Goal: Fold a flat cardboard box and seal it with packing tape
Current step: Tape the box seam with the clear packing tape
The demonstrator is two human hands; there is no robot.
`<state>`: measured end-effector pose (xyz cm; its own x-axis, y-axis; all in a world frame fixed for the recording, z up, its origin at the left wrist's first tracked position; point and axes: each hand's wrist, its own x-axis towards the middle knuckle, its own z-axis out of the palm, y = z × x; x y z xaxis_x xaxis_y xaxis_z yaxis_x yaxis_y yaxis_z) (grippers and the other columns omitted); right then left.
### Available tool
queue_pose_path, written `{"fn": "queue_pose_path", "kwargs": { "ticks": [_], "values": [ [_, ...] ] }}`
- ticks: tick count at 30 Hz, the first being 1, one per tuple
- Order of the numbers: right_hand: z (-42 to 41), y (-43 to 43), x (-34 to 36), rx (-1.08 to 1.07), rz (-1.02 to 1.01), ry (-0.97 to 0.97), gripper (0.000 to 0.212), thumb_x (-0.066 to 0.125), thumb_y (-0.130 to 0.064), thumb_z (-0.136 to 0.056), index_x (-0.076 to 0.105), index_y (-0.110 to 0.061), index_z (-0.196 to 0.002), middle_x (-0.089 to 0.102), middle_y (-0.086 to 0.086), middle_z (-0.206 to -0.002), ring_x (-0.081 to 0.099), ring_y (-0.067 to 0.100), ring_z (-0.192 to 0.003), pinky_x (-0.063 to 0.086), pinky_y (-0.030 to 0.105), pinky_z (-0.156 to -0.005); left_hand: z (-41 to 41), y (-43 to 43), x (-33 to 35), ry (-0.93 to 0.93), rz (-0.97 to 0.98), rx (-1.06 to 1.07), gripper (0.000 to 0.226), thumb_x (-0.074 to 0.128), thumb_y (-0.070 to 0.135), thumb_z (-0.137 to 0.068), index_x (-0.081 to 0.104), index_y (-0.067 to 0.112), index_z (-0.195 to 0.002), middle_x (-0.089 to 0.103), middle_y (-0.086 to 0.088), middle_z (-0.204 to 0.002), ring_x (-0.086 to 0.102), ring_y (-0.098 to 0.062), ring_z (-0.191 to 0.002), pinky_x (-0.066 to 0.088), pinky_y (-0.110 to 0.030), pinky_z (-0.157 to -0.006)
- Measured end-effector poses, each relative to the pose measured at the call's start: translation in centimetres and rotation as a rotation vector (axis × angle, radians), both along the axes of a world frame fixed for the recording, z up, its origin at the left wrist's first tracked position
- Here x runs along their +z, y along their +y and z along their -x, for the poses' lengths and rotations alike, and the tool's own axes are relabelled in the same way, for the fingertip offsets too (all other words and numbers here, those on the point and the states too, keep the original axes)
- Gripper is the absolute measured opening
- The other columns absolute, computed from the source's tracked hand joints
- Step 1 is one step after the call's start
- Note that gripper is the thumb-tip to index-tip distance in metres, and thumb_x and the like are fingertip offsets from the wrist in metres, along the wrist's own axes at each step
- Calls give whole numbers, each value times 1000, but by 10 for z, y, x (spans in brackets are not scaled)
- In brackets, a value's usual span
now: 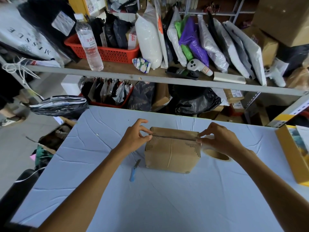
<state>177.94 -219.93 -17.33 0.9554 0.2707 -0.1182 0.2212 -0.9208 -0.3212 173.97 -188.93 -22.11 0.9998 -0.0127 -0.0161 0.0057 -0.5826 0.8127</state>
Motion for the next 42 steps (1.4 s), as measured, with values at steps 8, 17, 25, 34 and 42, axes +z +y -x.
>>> {"fn": "queue_pose_path", "kwargs": {
  "ticks": [8,17,25,34,42],
  "values": [
    [-12,5,-5,-82,64,9,28,68,-53,-79,69,-26,-87,65,-2,-102,52,15,-79,31,20,-50,-7,-8,-4,34,-15,89,56,76,17,-78,45,15,-125,70,8,-92,61,2,-58,43,-6,-62],
    [-30,5,-12,-241,95,36,41,76,-61,-65,69,-20,-71,59,-4,-72,53,15,-64,37,26,-52,-12,-17,-6,92,51,162,60,78,12,-76,44,13,-125,69,1,-96,60,-19,-85,48,-36,-91],
    [-46,10,-21,-235,205,138,55,76,-67,-58,70,-18,-80,64,1,-84,58,22,-78,41,31,-61,-16,-15,-7,164,100,179,62,79,11,-75,44,16,-125,68,2,-95,59,-16,-85,48,-31,-86],
    [-53,3,-30,-198,94,215,42,78,-57,-65,75,-17,-81,69,3,-86,59,22,-81,39,30,-61,-23,-9,-12,258,174,213,46,81,16,-73,57,18,-113,68,10,-87,61,-5,-82,42,-14,-67],
    [-50,-2,-37,-166,45,201,41,72,-59,-71,78,-21,-86,72,0,-88,61,19,-78,40,28,-57,-21,-11,-19,167,156,290,26,75,23,-80,62,19,-102,67,7,-87,62,-7,-81,40,-15,-61]
  ]
}}
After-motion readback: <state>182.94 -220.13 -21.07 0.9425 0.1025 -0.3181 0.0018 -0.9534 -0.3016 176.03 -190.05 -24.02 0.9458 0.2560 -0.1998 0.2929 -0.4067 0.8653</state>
